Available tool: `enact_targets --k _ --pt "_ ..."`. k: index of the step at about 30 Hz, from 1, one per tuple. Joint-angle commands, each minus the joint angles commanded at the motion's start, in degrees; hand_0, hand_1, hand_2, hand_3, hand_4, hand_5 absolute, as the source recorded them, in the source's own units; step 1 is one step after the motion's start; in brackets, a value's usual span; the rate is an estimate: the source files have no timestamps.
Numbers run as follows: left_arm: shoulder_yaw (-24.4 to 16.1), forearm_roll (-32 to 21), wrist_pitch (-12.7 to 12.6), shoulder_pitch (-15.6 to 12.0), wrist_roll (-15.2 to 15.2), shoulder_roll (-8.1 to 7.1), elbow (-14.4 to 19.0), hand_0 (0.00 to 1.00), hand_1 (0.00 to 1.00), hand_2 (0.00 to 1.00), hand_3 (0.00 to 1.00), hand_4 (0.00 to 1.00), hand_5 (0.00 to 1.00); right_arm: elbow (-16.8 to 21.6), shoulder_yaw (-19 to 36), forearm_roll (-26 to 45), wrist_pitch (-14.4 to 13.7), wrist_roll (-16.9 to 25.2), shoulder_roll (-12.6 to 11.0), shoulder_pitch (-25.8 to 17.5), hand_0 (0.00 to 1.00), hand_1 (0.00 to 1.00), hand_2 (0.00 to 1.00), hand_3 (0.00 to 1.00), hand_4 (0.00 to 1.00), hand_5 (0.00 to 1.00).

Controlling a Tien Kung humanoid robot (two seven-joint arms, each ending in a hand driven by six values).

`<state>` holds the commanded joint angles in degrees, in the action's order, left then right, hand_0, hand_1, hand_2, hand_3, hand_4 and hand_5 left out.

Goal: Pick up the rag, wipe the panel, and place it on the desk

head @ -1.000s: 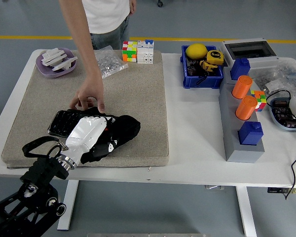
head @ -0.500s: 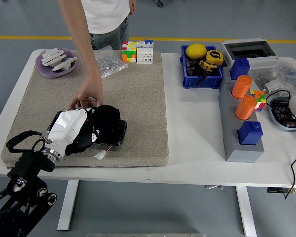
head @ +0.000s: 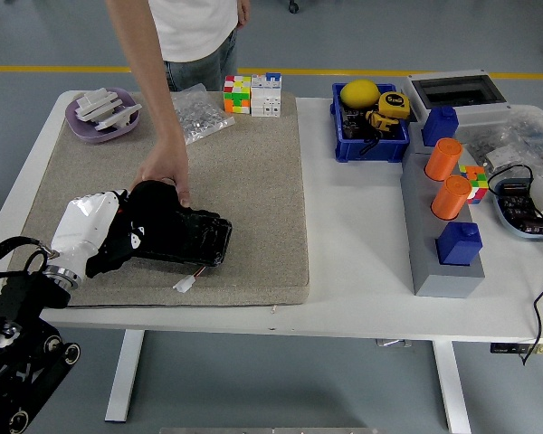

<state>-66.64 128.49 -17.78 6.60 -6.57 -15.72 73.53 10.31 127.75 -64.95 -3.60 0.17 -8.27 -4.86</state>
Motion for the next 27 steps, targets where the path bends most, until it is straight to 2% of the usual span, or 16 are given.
enact_targets --k 12,22,27 --pt "-6.5 0.1 -0.6 0.1 0.6 -0.43 -3.8 0.272 0.281 0.518 0.449 0.087 0.002 0.0 1.8 -1.8 0.2 0.1 0.1 0.0 0.518 0.557 0.648 0.553 0.935 0.411" --pt "-9.9 0.3 -1.1 -0.3 1.5 -1.17 -6.8 0.272 0.281 0.517 0.447 0.077 0.002 0.0 1.7 -1.5 0.0 0.0 0.2 -0.1 0.521 0.556 0.649 0.553 0.935 0.41" --pt "-11.9 -0.8 -2.4 0.2 3.2 -1.4 -10.3 0.271 0.282 0.515 0.446 0.072 0.002 0.0 2.3 -2.2 0.1 0.1 0.2 -0.1 0.518 0.556 0.648 0.553 0.935 0.41"
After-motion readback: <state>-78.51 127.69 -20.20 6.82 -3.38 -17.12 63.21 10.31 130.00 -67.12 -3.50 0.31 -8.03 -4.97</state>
